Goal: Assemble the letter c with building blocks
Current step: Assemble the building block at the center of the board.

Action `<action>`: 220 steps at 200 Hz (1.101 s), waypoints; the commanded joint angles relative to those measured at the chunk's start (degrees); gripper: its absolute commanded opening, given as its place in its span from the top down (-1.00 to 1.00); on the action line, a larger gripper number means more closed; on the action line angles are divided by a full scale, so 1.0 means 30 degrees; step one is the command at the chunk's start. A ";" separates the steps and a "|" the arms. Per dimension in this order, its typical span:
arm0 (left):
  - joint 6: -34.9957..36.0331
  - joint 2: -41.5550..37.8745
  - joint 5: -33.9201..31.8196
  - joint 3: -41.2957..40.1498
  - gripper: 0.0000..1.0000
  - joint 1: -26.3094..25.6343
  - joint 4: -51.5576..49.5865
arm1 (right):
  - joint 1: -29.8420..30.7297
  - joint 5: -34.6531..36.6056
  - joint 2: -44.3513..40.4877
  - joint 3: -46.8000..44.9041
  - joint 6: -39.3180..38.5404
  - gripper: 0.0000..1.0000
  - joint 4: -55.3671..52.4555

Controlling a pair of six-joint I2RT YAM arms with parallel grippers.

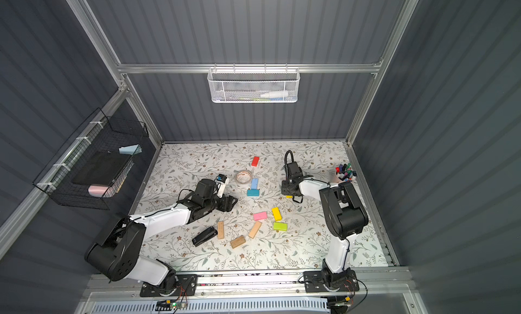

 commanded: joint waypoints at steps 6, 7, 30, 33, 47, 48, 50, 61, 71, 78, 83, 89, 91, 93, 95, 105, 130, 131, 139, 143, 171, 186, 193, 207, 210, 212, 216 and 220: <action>0.0353 0.0279 0.0153 0.0512 -0.53 -0.0121 -0.0241 | -0.0112 0.0040 0.0727 0.0249 -0.0188 0.27 -0.0688; 0.0353 0.0276 0.0168 0.0517 -0.53 -0.0121 -0.0254 | -0.0112 0.0040 0.0730 0.0256 -0.0188 0.27 -0.0678; 0.0382 0.0302 0.0131 0.0481 -0.53 -0.0121 -0.0219 | -0.0143 -0.0014 0.0762 0.0378 -0.0129 0.14 -0.0755; 0.0382 0.0302 0.0124 0.0465 -0.53 -0.0121 -0.0185 | -0.0142 -0.0018 0.0754 0.0381 -0.0129 0.12 -0.0781; 0.0413 0.0322 0.0123 0.0476 -0.53 -0.0137 -0.0181 | -0.0141 -0.0014 0.0625 0.0421 -0.0074 0.03 -0.0898; 0.0412 0.0327 0.0123 0.0484 -0.53 -0.0129 -0.0195 | -0.0141 -0.0016 0.0620 0.0430 -0.0072 0.03 -0.0900; 0.0412 0.0337 0.0131 0.0475 -0.53 -0.0138 -0.0206 | -0.0141 -0.0032 0.0587 0.0401 -0.0071 0.02 -0.0901; 0.0412 0.0331 0.0125 0.0492 -0.53 -0.0132 -0.0183 | -0.0144 -0.0113 0.0342 0.0367 0.0042 -0.03 -0.0987; 0.0412 0.0331 0.0131 0.0492 -0.53 -0.0149 -0.0193 | -0.0141 -0.0246 -0.0025 0.0240 0.0154 -0.06 -0.0991; 0.0404 0.0331 0.0123 0.0490 -0.53 -0.0149 -0.0185 | -0.0141 -0.0361 -0.0342 0.0138 0.0242 -0.09 -0.1026; 0.0408 0.0346 0.0098 0.0484 -0.53 -0.0148 -0.0180 | -0.0141 -0.0439 -0.0617 0.0026 0.0302 -0.10 -0.1036; 0.0417 0.0331 0.0098 0.0490 -0.53 -0.0150 -0.0164 | -0.0116 -0.0515 -0.0968 -0.0095 0.0408 -0.11 -0.1075; 0.0420 0.0331 0.0102 0.0491 -0.53 -0.0150 -0.0176 | -0.0113 -0.0560 -0.1114 -0.0148 0.0444 -0.11 -0.1099; 0.0436 0.0331 0.0096 0.0492 -0.53 -0.0150 -0.0179 | -0.0112 -0.0608 -0.1201 -0.0227 0.0490 -0.12 -0.1097; 0.0418 0.0331 0.0094 0.0492 -0.53 -0.0150 -0.0158 | -0.0112 -0.0642 -0.1377 -0.0269 0.0509 -0.12 -0.1082; 0.0429 0.0344 0.0098 0.0471 -0.53 -0.0150 -0.0178 | -0.0085 -0.0812 -0.2119 -0.0636 0.0724 -0.13 -0.1112; 0.0411 0.0331 0.0098 0.0484 -0.53 -0.0150 -0.0158 | 0.0134 -0.1406 -0.4211 -0.1858 0.1430 -0.12 -0.1085; 0.0411 0.0331 0.0081 0.0488 -0.53 -0.0150 -0.0154 | 0.0157 -0.1430 -0.4259 -0.1910 0.1471 -0.11 -0.1096; 0.0411 0.0309 0.0091 0.0482 -0.53 -0.0147 -0.0177 | 0.0249 -0.1800 -0.4924 -0.2387 0.1903 0.03 -0.1054; 0.0412 0.0302 0.0081 0.0502 -0.53 -0.0150 -0.0202 | 0.0267 -0.2067 -0.5242 -0.2657 0.2180 0.08 -0.1023; 0.0412 0.0112 0.0065 0.0480 -0.53 -0.0150 -0.0285 | 0.0815 -0.3354 -0.7178 -0.4423 0.4123 0.08 -0.0555; 0.0412 0.0024 0.0066 0.0454 -0.53 -0.0150 -0.0273 | 0.1449 -0.3107 -0.7807 -0.4799 0.4683 0.05 -0.0945; 0.0424 -0.0015 0.0037 0.0392 -0.53 -0.0150 -0.0269 | 0.1724 -0.2973 -0.8034 -0.4833 0.4839 0.03 -0.1204; 0.0408 -0.0072 0.0047 0.0371 -0.53 -0.0150 -0.0194 | 0.2307 -0.2738 -0.8283 -0.4735 0.4968 -0.02 -0.1735; 0.0411 -0.0078 0.0062 0.0359 -0.53 -0.0150 -0.0207 | 0.2446 -0.2716 -0.8290 -0.4678 0.4943 -0.04 -0.1844; 0.0411 -0.0101 0.0064 0.0356 -0.53 -0.0150 -0.0201 | 0.2534 -0.2714 -0.8291 -0.4663 0.4918 -0.05 -0.1906; 0.0412 -0.0121 0.0050 0.0338 -0.53 -0.0150 -0.0157 | 0.2659 -0.2699 -0.8264 -0.4566 0.4870 -0.06 -0.2056; 0.0412 -0.0135 0.0022 0.0337 -0.53 -0.0147 -0.0179 | 0.2868 -0.2663 -0.8212 -0.4452 0.4807 -0.07 -0.2270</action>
